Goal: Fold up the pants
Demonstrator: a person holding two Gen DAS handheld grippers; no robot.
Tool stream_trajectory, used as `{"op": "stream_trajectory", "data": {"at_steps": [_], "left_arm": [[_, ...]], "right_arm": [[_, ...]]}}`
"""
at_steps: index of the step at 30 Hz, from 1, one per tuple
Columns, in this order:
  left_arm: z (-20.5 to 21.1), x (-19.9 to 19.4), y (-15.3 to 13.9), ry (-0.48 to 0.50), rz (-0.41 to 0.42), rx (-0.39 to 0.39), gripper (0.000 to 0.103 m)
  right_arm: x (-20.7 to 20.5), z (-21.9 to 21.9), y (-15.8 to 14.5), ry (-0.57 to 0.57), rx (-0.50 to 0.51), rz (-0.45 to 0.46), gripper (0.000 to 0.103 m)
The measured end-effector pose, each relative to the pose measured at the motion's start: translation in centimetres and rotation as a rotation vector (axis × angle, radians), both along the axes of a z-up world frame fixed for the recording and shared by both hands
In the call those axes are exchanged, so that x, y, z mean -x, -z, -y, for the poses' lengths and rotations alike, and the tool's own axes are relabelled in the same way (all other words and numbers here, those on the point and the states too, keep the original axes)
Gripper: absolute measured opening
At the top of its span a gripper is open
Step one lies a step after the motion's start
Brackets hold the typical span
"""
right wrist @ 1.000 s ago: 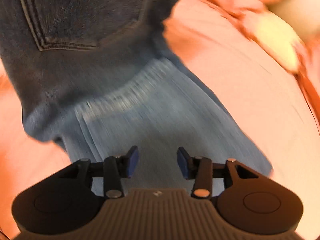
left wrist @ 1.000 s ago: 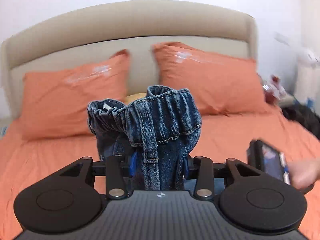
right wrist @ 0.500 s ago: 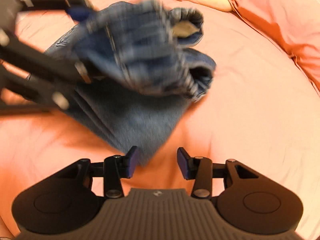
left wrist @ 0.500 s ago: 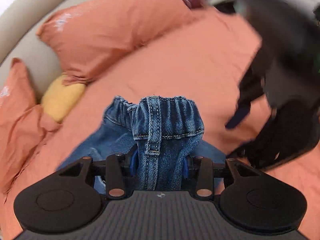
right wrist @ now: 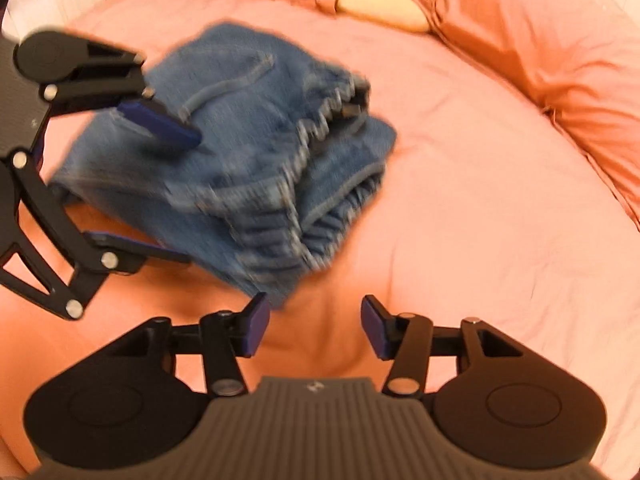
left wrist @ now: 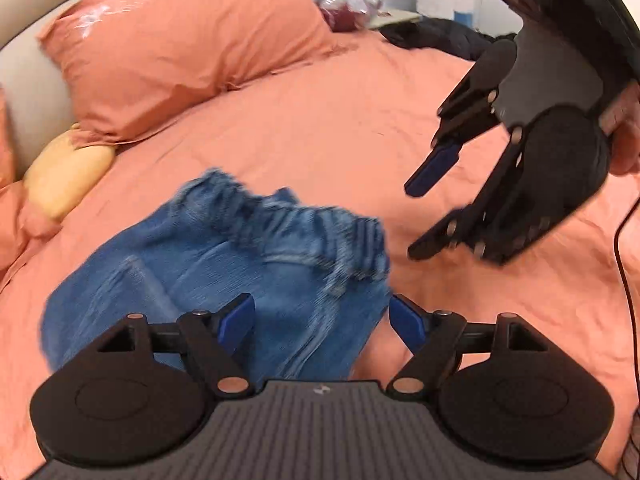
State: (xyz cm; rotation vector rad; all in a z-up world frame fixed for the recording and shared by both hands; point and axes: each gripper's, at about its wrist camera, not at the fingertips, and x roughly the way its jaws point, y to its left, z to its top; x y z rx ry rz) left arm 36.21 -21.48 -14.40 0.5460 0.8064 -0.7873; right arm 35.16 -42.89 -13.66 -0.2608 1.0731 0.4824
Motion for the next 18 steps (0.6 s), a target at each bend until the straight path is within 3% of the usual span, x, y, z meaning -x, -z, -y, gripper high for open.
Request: {"op": "stream_trajectory", "data": {"at_steps": [3, 6, 14, 18], "left_arm": [[-2.8, 1.2, -0.5, -0.023, 0.045, -0.058, 0.090], [-6.6, 2.0, 0.5, -0.089, 0.068, -0.130, 0.090], [-14.6, 4.3, 5.3, -0.276, -0.029, -0.159, 0.090], [-15.1, 4.2, 7.4, -0.325, -0.054, -0.156, 0.076]], "right_arm": [[-0.6, -1.3, -1.9, 0.019, -0.070, 0.003, 0.056], [-2.0, -2.5, -2.0, 0.086, -0.134, -0.020, 0.057], [-5.9, -3.8, 0.6, 0.272, -0.179, -0.080, 0.059], [-7.0, -3.2, 1.9, 0.377, -0.227, -0.132, 0.056]]}}
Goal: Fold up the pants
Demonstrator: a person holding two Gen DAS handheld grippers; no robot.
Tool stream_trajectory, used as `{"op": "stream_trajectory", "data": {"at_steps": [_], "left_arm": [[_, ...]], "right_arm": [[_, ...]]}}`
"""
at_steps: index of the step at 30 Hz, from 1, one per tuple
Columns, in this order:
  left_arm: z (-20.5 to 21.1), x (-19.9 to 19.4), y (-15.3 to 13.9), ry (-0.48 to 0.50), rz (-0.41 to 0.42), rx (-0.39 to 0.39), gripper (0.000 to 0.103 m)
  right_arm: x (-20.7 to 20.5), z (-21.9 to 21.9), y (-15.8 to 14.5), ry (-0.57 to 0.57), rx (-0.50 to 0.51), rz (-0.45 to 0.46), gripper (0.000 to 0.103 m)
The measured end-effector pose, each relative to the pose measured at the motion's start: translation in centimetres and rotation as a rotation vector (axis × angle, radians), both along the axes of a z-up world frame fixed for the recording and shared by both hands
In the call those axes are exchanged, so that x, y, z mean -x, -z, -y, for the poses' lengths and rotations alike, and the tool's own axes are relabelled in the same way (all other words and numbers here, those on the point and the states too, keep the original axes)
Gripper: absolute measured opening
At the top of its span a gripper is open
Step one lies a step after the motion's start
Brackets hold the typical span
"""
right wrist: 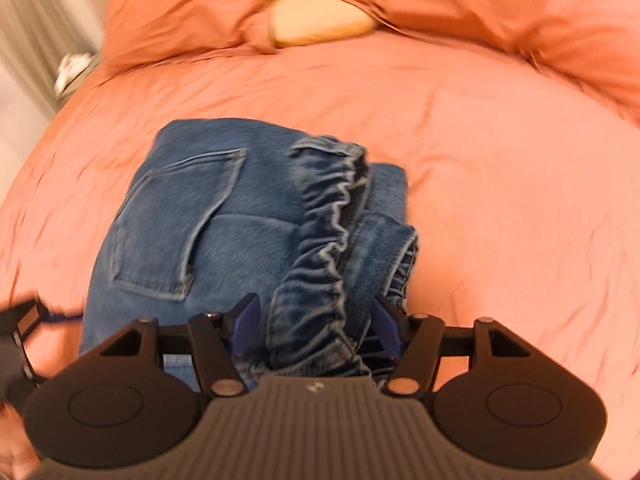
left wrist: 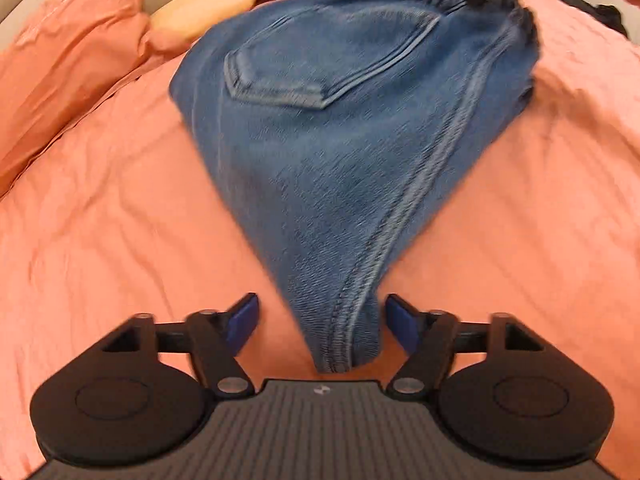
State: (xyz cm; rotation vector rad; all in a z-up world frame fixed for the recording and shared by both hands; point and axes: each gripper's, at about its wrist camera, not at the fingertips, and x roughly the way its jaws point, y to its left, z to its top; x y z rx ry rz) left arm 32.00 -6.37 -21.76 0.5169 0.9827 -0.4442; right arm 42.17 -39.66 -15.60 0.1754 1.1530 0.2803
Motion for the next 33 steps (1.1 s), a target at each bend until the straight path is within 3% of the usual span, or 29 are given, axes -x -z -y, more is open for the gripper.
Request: {"op": "stream_trajectory", "data": {"at_steps": [2, 7, 11, 15, 23, 26, 29, 31, 33], "left_arm": [[-0.1, -0.8, 0.1, -0.034, -0.037, 0.053, 0.045], [-1.2, -1.2, -1.9, -0.111, -0.068, 0.131, 0.029], [-2.6, -2.0, -1.7, -0.159, -0.111, 0.167, 0.026], [-2.2, -2.5, -0.6, -0.142, -0.118, 0.142, 0.026], [-2.2, -2.4, -0.3, -0.094, -0.173, 0.082, 0.027], [-2.3, -2.0, -1.5, -0.074, -0.218, 0.042, 0.029], [-2.3, -1.1, -4.1, -0.035, -0.198, 0.023, 0.031], [-2.1, -0.8, -6.1, -0.001, -0.151, 0.016, 0.033], [-1.7, -0.3, -8.0, 0.003, -0.135, 0.036, 0.036]], "right_arm": [[-0.2, 0.0, 0.4, 0.028, -0.040, -0.026, 0.037], [1.2, -2.2, -3.6, -0.071, 0.024, 0.093, 0.028], [3.6, -2.4, -5.7, -0.166, 0.027, 0.145, 0.026], [5.9, -2.1, -2.0, -0.224, 0.100, 0.079, 0.024], [6.8, -0.8, 3.5, -0.165, 0.063, 0.029, 0.023], [7.0, -0.7, 2.6, -0.171, 0.051, 0.045, 0.028], [7.1, -0.8, 1.5, -0.173, 0.054, 0.078, 0.042], [7.6, -0.4, 0.5, -0.164, 0.029, 0.101, 0.063], [8.1, 0.5, -0.6, -0.136, -0.006, 0.134, 0.071]]}}
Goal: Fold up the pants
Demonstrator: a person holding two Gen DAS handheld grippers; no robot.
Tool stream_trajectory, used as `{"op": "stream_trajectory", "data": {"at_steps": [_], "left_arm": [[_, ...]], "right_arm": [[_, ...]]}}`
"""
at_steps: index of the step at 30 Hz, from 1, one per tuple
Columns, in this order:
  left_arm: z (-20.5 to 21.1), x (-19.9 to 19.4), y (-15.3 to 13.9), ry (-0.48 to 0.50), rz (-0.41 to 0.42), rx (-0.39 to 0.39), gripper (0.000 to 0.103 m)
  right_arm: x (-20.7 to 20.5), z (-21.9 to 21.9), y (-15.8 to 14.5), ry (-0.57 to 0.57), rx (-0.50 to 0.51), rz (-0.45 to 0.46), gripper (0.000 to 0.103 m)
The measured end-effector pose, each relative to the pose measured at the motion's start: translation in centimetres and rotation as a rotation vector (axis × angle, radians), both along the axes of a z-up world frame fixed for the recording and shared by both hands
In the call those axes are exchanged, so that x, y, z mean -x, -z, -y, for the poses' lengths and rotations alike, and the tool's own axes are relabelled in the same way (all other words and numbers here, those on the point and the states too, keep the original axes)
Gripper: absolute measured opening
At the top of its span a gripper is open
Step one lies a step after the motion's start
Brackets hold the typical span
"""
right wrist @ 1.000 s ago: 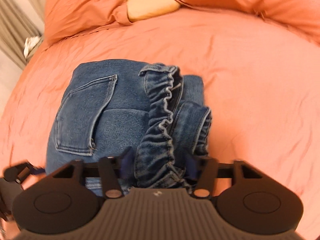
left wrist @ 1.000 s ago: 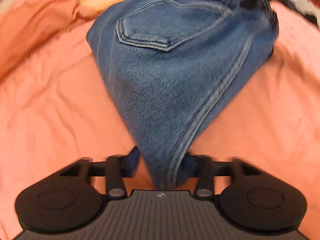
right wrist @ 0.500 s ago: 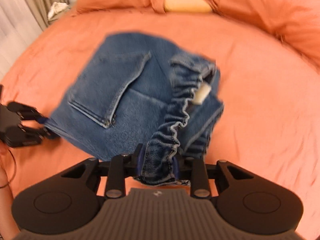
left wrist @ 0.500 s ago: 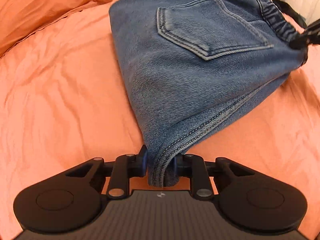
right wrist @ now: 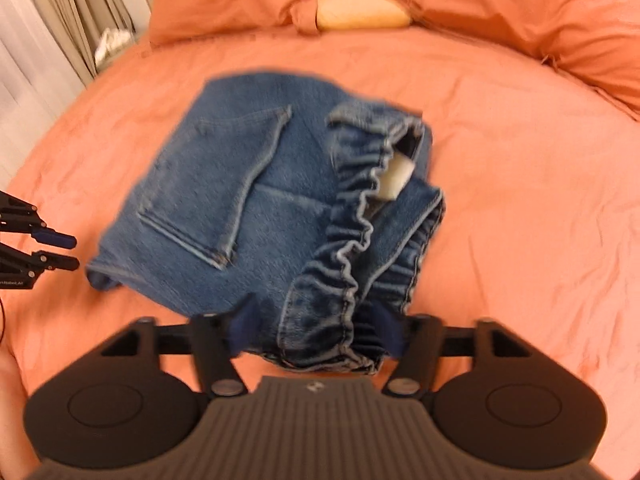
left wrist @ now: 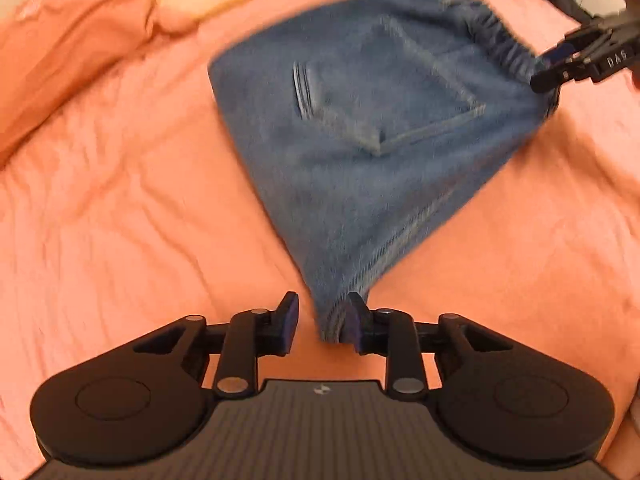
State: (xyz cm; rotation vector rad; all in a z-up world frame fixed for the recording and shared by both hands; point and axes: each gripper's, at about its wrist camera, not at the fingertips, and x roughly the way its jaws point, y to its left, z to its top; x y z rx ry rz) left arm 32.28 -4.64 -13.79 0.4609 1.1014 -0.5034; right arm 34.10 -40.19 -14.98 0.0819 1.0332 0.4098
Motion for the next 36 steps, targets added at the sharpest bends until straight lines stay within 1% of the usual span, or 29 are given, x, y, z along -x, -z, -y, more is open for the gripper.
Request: {"op": "stream_trajectory", "data": {"at_steps": [2, 3, 4, 6, 8, 11, 12, 13, 15, 17, 18, 20, 21, 22, 23, 24, 25, 26, 27, 29, 30, 31, 33, 34, 35, 36], "left_arm": [[0.5, -0.8, -1.3, -0.020, 0.027, 0.018, 0.040], [0.7, -1.6, -1.4, -0.033, 0.044, 0.028, 0.041], [1.1, -2.5, -1.8, -0.052, 0.058, 0.042, 0.041], [1.7, -4.9, -1.8, -0.091, 0.052, 0.083, 0.041], [2.4, -6.5, -1.8, -0.122, 0.044, 0.113, 0.041], [3.4, -8.7, -1.1, -0.144, 0.031, 0.131, 0.041], [3.7, -9.5, -0.9, -0.145, 0.019, 0.131, 0.041], [4.0, -10.2, -0.5, -0.145, 0.011, 0.128, 0.041], [4.4, -10.8, 0.1, -0.143, -0.005, 0.115, 0.041], [4.8, -11.2, 1.1, -0.128, -0.029, 0.086, 0.041], [4.9, -11.2, 1.5, -0.119, -0.036, 0.075, 0.039], [4.9, -11.3, 2.3, -0.106, -0.048, 0.066, 0.036], [4.9, -11.4, 2.6, -0.100, -0.056, 0.061, 0.030], [5.0, -11.5, 2.9, -0.088, -0.065, 0.047, 0.027], [5.1, -11.5, 3.2, -0.075, -0.066, 0.027, 0.026], [5.2, -11.4, 3.5, -0.061, -0.063, 0.012, 0.026], [5.2, -11.3, 3.8, -0.049, -0.059, 0.003, 0.026], [5.3, -11.2, 4.0, -0.045, -0.059, -0.001, 0.026], [5.2, -11.1, 4.2, -0.042, -0.056, -0.001, 0.025], [5.2, -10.8, 4.5, -0.033, -0.044, -0.008, 0.023], [5.3, -10.6, 4.6, -0.031, -0.037, -0.013, 0.020], [5.2, -10.4, 4.7, -0.031, -0.027, -0.012, 0.018], [4.9, -10.1, 4.6, -0.050, -0.007, -0.006, 0.014], [4.7, -10.0, 4.5, -0.064, 0.002, 0.004, 0.013], [4.5, -9.8, 4.4, -0.070, 0.010, 0.010, 0.012], [4.3, -9.6, 4.4, -0.075, 0.016, 0.005, 0.011]], "right_arm": [[-0.4, 1.4, -0.7, 0.070, -0.064, 0.000, 0.077], [-0.9, 2.2, -0.9, 0.114, -0.106, -0.012, 0.082], [-1.5, 3.0, -0.9, 0.155, -0.146, -0.027, 0.084], [-2.8, 4.5, -0.3, 0.237, -0.219, -0.066, 0.085], [-4.4, 5.2, 0.8, 0.319, -0.297, -0.113, 0.086], [-6.2, 6.6, 2.6, 0.398, -0.424, -0.168, 0.088], [-6.7, 6.9, 3.3, 0.415, -0.461, -0.190, 0.091], [-7.1, 7.2, 4.0, 0.429, -0.490, -0.207, 0.091], [-8.1, 7.5, 5.1, 0.456, -0.514, -0.224, 0.091], [-8.8, 7.8, 6.1, 0.451, -0.554, -0.240, 0.091], [-9.1, 7.7, 6.4, 0.443, -0.572, -0.246, 0.090], [-9.7, 7.3, 6.9, 0.413, -0.591, -0.248, 0.084], [-9.8, 7.0, 7.0, 0.399, -0.588, -0.245, 0.077], [-10.0, 6.7, 6.9, 0.380, -0.593, -0.242, 0.062], [-9.9, 6.6, 6.7, 0.372, -0.576, -0.231, 0.059], [-10.0, 6.1, 6.1, 0.349, -0.535, -0.203, 0.049], [-10.1, 5.6, 5.6, 0.327, -0.491, -0.176, 0.041], [-10.1, 5.0, 4.9, 0.302, -0.448, -0.151, 0.037], [-10.1, 4.2, 4.1, 0.275, -0.396, -0.120, 0.029], [-9.7, 2.0, 1.8, 0.181, -0.276, -0.021, 0.026], [-9.6, 1.0, 0.6, 0.142, -0.240, 0.022, 0.024], [-9.6, 0.2, -0.7, 0.113, -0.222, 0.066, 0.023], [-9.7, -0.9, -3.1, 0.069, -0.229, 0.144, 0.022], [-10.1, -1.3, -4.0, 0.060, -0.224, 0.168, 0.021], [-10.8, -1.6, -4.5, 0.058, -0.204, 0.177, 0.021], [-11.6, -1.6, -4.3, 0.071, -0.179, 0.164, 0.021]]}}
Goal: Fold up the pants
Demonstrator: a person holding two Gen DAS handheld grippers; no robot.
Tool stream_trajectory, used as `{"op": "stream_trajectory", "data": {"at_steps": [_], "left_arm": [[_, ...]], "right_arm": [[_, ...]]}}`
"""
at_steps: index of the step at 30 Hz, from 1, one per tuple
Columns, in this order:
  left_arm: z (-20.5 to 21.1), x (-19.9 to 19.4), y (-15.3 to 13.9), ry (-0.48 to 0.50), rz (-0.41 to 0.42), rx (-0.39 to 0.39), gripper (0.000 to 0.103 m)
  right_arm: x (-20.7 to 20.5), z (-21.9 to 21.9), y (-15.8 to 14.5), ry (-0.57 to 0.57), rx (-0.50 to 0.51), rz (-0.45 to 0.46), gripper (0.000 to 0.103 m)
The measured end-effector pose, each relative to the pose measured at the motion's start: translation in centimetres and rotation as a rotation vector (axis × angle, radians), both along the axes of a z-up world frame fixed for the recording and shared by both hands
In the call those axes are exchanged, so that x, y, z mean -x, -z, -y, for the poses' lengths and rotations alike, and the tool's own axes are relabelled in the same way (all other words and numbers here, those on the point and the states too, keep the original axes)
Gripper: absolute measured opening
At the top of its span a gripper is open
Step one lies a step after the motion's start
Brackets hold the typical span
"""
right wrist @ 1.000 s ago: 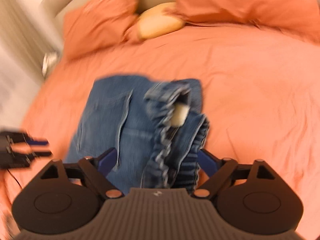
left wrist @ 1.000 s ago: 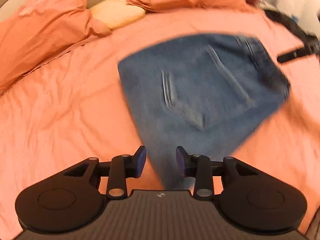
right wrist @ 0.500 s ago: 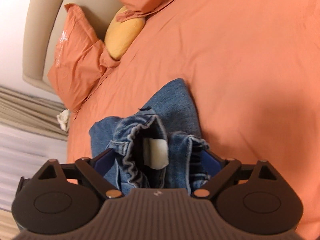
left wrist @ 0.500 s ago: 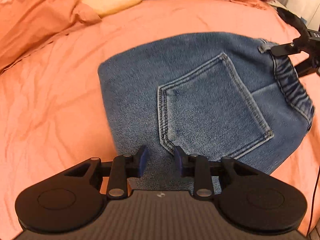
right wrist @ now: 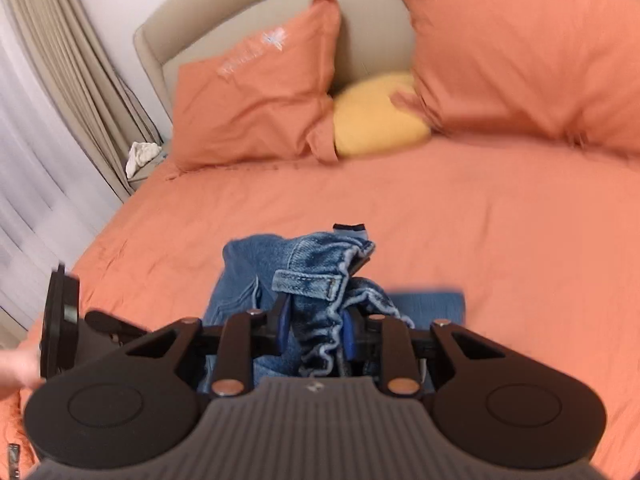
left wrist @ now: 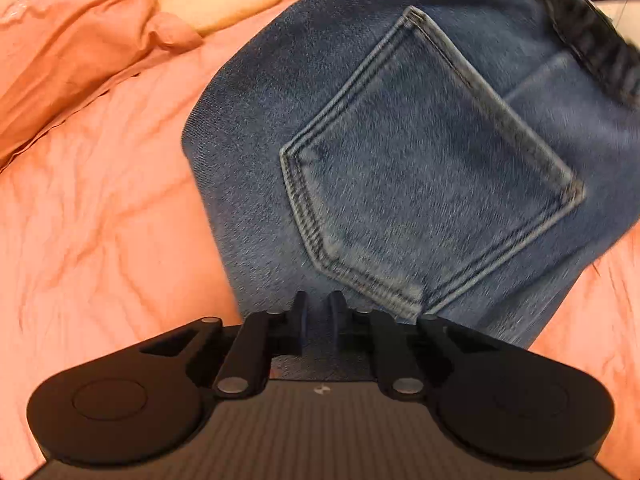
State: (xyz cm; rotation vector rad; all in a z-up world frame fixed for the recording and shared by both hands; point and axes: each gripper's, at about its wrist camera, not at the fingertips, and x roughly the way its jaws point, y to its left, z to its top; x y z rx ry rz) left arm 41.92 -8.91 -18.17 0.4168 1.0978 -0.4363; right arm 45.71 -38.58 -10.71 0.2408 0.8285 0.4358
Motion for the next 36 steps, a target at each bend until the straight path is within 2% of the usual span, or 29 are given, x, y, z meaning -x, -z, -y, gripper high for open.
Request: {"op": "stream_trajectory", "data": {"at_steps": [2, 5, 9, 12, 14, 15, 16, 18, 21, 22, 26, 30, 34, 36], "left_arm": [[-0.5, 0.3, 0.4, -0.009, -0.007, -0.012, 0.009], [-1.1, 0.4, 0.7, -0.020, -0.019, 0.013, 0.009], [-1.1, 0.0, 0.6, 0.002, -0.017, 0.021, 0.009], [-1.0, 0.4, 0.0, 0.021, -0.005, 0.001, 0.011], [-1.1, 1.1, -0.9, 0.023, 0.015, 0.003, 0.015], [-1.3, 1.7, -1.5, 0.027, 0.030, 0.025, 0.017], [-1.5, 2.1, -2.0, 0.028, 0.043, 0.048, 0.021], [-1.7, 2.8, -2.9, 0.032, 0.054, 0.089, 0.026], [-1.4, 4.5, -3.8, 0.050, 0.079, 0.125, 0.026], [-1.3, 5.0, -3.9, 0.060, 0.081, 0.137, 0.027], [-0.7, 6.4, -3.2, 0.092, 0.078, 0.125, 0.028], [-0.7, 7.6, -2.2, 0.099, 0.076, 0.105, 0.028], [-0.7, 8.0, -0.2, 0.091, 0.035, 0.056, 0.032], [-0.8, 7.8, 0.4, 0.066, 0.017, 0.063, 0.032]], "right_arm": [[-1.7, 0.5, 1.8, 0.050, 0.029, -0.079, 0.020], [-2.9, 1.7, 5.9, 0.116, 0.053, -0.190, 0.020], [-3.9, 3.8, 10.0, 0.224, 0.004, -0.272, 0.021], [-4.2, 3.3, 10.4, 0.246, 0.040, -0.281, 0.027], [-4.0, 2.4, 9.0, 0.218, 0.086, -0.259, 0.036], [-3.5, 2.0, 7.9, 0.186, 0.120, -0.225, 0.045], [-2.6, 1.7, 6.8, 0.165, 0.156, -0.196, 0.048], [-0.7, 0.9, 4.5, 0.100, 0.233, -0.115, 0.047], [2.8, -0.9, 1.7, -0.017, 0.291, -0.007, 0.046], [3.8, -1.5, 1.3, -0.052, 0.302, 0.010, 0.040], [6.9, -4.5, 2.5, -0.170, 0.484, 0.069, 0.024], [7.8, -4.6, 4.8, -0.173, 0.566, 0.055, 0.024], [7.4, -3.4, 7.1, -0.122, 0.539, 0.008, 0.024], [7.4, -3.2, 7.9, -0.104, 0.528, 0.008, 0.024]]}}
